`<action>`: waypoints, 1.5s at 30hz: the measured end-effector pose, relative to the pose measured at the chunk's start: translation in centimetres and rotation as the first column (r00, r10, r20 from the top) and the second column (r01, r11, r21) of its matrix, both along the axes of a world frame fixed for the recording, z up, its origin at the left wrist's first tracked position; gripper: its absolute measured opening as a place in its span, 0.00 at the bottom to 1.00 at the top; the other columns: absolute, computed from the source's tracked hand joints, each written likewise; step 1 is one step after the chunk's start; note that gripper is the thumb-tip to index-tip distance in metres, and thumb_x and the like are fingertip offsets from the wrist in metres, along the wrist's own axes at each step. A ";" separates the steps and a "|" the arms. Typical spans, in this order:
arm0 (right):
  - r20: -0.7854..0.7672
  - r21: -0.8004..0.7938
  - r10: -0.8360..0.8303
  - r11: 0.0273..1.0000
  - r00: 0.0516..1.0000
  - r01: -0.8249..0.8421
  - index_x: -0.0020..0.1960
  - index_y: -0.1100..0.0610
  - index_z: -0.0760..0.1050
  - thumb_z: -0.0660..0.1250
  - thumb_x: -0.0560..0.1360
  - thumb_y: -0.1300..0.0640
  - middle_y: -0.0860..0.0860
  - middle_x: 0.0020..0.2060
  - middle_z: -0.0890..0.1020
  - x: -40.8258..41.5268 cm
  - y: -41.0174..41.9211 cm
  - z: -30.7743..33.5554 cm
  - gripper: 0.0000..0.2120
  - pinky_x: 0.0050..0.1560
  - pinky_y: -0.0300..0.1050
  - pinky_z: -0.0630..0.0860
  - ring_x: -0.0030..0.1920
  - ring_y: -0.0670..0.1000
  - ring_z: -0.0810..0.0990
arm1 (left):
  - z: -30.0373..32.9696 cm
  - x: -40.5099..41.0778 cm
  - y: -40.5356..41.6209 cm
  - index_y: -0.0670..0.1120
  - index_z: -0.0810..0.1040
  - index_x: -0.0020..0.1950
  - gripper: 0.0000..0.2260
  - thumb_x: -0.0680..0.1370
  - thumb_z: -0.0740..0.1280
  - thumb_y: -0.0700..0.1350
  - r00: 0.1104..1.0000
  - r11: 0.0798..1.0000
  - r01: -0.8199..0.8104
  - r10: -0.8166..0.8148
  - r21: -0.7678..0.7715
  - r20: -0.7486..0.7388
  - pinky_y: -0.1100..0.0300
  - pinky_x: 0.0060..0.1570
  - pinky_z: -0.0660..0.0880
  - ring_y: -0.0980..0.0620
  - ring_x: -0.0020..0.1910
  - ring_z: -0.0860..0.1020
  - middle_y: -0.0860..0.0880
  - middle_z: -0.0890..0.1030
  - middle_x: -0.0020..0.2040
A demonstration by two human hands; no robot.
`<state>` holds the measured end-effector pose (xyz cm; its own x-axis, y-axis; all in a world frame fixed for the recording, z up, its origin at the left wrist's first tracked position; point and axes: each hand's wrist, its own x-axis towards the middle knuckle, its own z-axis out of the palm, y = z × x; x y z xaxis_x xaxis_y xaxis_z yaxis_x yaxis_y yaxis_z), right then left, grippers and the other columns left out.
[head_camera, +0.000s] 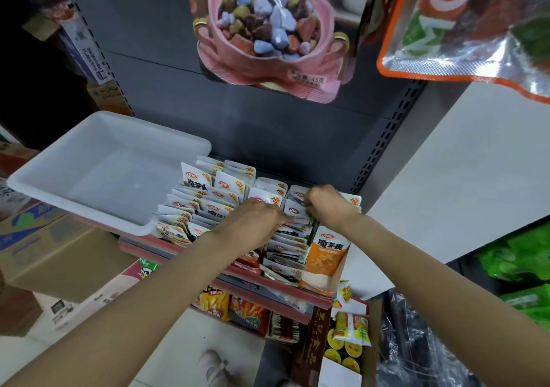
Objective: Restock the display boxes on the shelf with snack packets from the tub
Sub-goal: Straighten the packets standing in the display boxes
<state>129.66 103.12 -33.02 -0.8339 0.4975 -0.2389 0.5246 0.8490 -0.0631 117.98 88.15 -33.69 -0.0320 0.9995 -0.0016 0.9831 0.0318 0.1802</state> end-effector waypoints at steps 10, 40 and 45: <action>0.028 0.097 -0.021 0.995 0.999 0.019 0.59 0.59 0.73 0.62 0.74 0.67 0.58 0.54 0.79 -0.7 -0.1 0.1 0.14 0.44 0.46 0.71 0.53 0.59 0.78 | 0.9 0.2 -0.3 0.55 0.69 0.70 0.19 0.80 0.61 0.43 1.000 1.000 0.011 -0.011 -0.021 -0.007 0.51 0.67 0.67 0.51 0.61 0.76 0.53 0.75 0.66; -0.338 -0.234 -0.201 0.964 0.919 0.125 0.50 0.57 0.81 0.64 0.76 0.62 0.54 0.48 0.81 2.4 0.6 0.6 0.07 0.50 0.47 0.76 0.47 0.54 0.80 | 2.5 3.3 2.7 0.44 0.47 0.78 0.32 0.77 0.55 0.32 0.987 0.947 -0.142 0.157 -0.287 0.030 0.54 0.72 0.56 0.48 0.75 0.54 0.45 0.53 0.77; -0.330 -0.231 -0.151 0.970 0.932 0.075 0.53 0.60 0.81 0.62 0.77 0.66 0.54 0.53 0.83 3.0 1.0 1.9 0.11 0.54 0.38 0.71 0.53 0.53 0.80 | 2.5 3.8 2.1 0.45 0.52 0.77 0.33 0.75 0.57 0.29 0.962 0.967 -0.195 0.221 -0.163 0.161 0.56 0.69 0.64 0.48 0.73 0.59 0.46 0.56 0.75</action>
<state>132.66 104.13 -31.15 -0.8245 0.5627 -0.0588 0.5303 0.7323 -0.4272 121.75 90.28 -31.16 -0.2257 0.9593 -0.1695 0.9048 0.2709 0.3285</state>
